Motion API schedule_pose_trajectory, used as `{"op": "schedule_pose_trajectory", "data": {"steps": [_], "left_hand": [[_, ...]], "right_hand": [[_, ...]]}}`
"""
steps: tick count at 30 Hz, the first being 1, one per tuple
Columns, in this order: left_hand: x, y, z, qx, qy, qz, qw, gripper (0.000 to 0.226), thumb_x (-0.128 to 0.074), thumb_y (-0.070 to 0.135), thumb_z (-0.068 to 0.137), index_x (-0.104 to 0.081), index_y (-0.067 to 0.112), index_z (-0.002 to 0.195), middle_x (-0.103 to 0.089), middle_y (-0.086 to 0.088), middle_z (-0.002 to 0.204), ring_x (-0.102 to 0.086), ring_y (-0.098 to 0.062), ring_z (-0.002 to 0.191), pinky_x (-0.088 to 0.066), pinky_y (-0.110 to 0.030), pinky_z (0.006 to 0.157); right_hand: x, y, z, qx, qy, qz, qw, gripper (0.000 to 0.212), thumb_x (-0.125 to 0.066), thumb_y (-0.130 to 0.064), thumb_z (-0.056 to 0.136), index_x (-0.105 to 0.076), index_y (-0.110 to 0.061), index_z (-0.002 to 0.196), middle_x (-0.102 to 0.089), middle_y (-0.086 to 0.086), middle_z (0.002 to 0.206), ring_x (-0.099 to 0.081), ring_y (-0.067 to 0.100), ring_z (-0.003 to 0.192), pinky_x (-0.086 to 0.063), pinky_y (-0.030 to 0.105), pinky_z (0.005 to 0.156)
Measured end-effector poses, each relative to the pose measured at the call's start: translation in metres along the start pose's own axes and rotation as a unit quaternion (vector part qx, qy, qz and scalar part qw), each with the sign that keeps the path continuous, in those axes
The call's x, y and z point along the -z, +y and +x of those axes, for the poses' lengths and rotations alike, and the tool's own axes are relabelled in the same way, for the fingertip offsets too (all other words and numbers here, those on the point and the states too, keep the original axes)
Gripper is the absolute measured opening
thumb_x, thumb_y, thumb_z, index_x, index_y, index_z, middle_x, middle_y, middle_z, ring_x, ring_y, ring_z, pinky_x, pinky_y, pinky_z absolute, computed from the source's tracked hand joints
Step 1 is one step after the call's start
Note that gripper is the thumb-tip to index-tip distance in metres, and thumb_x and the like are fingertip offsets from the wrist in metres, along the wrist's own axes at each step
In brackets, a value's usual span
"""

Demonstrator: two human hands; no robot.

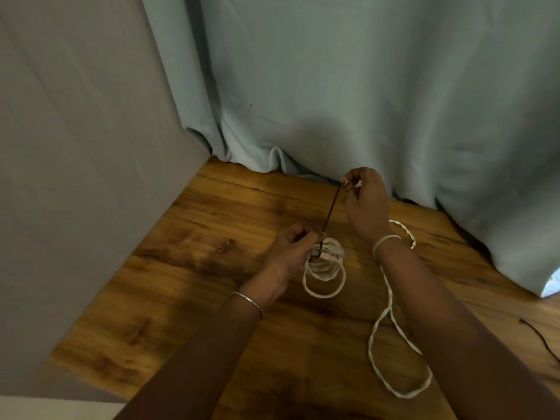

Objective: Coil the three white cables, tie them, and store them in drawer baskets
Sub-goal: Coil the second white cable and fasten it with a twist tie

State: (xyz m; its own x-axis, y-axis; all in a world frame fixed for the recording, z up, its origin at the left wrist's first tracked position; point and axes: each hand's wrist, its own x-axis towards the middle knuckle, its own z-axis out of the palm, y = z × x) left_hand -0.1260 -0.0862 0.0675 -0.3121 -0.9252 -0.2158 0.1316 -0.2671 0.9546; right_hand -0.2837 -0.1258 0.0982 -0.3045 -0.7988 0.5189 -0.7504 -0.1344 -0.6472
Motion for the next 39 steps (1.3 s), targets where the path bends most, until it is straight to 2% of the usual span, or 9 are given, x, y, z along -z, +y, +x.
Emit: {"op": "schedule_pose_trajectory", "data": {"steps": [7,10,13,17,23,26,31,36,39], "left_hand": [[0.002,0.003,0.000,0.003,-0.049,-0.023,0.999,0.025,-0.064,0.013,0.088,-0.059,0.017,0.064,-0.061,0.003,0.063,-0.059,-0.010,0.061,-0.047,-0.021,0.055],[0.009,0.006,-0.003,0.001,-0.090,-0.004,0.996,0.009,-0.070,0.019,0.083,-0.069,0.011,0.078,-0.069,-0.002,0.073,-0.064,-0.013,0.067,-0.051,-0.023,0.061],[0.017,0.004,-0.005,0.012,-0.126,0.030,0.992,0.032,-0.075,0.020,0.078,-0.069,0.002,0.104,-0.072,-0.009,0.092,-0.068,-0.017,0.082,-0.055,-0.027,0.074],[0.019,0.002,-0.006,0.019,-0.143,0.034,0.989,0.038,-0.074,0.007,0.077,-0.065,0.003,0.114,-0.072,-0.011,0.104,-0.069,-0.021,0.097,-0.055,-0.029,0.082],[0.019,0.005,-0.002,0.013,-0.157,0.003,0.988,0.059,-0.078,0.004,0.072,-0.059,0.015,0.127,-0.069,-0.008,0.115,-0.064,-0.022,0.110,-0.052,-0.037,0.094],[0.020,0.008,-0.002,0.006,-0.169,0.007,0.986,0.051,-0.073,-0.001,0.076,-0.061,0.009,0.124,-0.067,-0.010,0.119,-0.062,-0.023,0.113,-0.052,-0.036,0.094],[0.025,0.012,0.001,-0.030,-0.115,0.018,0.993,0.040,-0.071,0.003,0.079,-0.063,0.001,0.118,-0.069,-0.014,0.113,-0.065,-0.021,0.104,-0.054,-0.027,0.087],[0.028,0.013,0.003,-0.038,-0.084,0.036,0.995,0.034,-0.072,0.010,0.080,-0.065,0.001,0.112,-0.070,-0.013,0.107,-0.066,-0.021,0.101,-0.054,-0.028,0.087],[0.030,0.009,0.004,-0.033,-0.073,0.045,0.996,0.036,-0.074,0.016,0.079,-0.066,0.004,0.112,-0.070,-0.014,0.109,-0.063,-0.027,0.108,-0.051,-0.036,0.094]], "right_hand": [[-0.007,0.006,0.001,-0.057,-0.044,-0.027,0.997,0.012,-0.055,-0.006,0.090,-0.061,0.000,0.098,-0.060,0.017,0.099,-0.049,0.016,0.087,-0.028,0.016,0.070],[-0.012,0.018,-0.003,-0.119,-0.103,-0.026,0.987,0.016,-0.057,-0.013,0.091,-0.062,0.000,0.099,-0.063,0.018,0.099,-0.062,0.029,0.088,-0.041,0.028,0.072],[-0.014,0.028,-0.009,-0.181,-0.148,-0.046,0.971,0.023,-0.057,-0.016,0.092,-0.062,0.001,0.106,-0.064,0.022,0.107,-0.061,0.036,0.098,-0.041,0.032,0.077],[-0.012,0.033,-0.019,-0.218,-0.174,-0.053,0.959,0.025,-0.055,-0.017,0.093,-0.063,0.001,0.110,-0.065,0.020,0.110,-0.059,0.035,0.105,-0.037,0.027,0.077],[-0.010,0.033,-0.030,-0.303,-0.249,0.018,0.920,0.012,-0.057,-0.016,0.089,-0.065,-0.010,0.083,-0.069,0.017,0.094,-0.064,0.035,0.096,-0.050,0.041,0.081],[-0.004,0.029,-0.043,-0.360,-0.299,0.078,0.880,0.024,-0.051,-0.011,0.095,-0.061,0.004,0.110,-0.062,0.027,0.115,-0.059,0.040,0.109,-0.049,0.046,0.095],[0.006,0.023,-0.059,-0.410,-0.363,0.170,0.819,0.018,-0.047,-0.014,0.099,-0.063,-0.013,0.091,-0.065,0.006,0.085,-0.063,0.012,0.068,-0.053,0.017,0.055],[0.006,0.021,-0.061,-0.465,-0.385,0.191,0.774,0.015,-0.057,-0.019,0.094,-0.066,-0.011,0.085,-0.066,0.007,0.083,-0.062,0.015,0.071,-0.050,0.023,0.062],[0.006,0.022,-0.062,-0.479,-0.392,0.210,0.756,0.013,-0.058,-0.013,0.093,-0.066,-0.008,0.084,-0.069,0.005,0.073,-0.065,0.010,0.058,-0.053,0.020,0.049]]}}
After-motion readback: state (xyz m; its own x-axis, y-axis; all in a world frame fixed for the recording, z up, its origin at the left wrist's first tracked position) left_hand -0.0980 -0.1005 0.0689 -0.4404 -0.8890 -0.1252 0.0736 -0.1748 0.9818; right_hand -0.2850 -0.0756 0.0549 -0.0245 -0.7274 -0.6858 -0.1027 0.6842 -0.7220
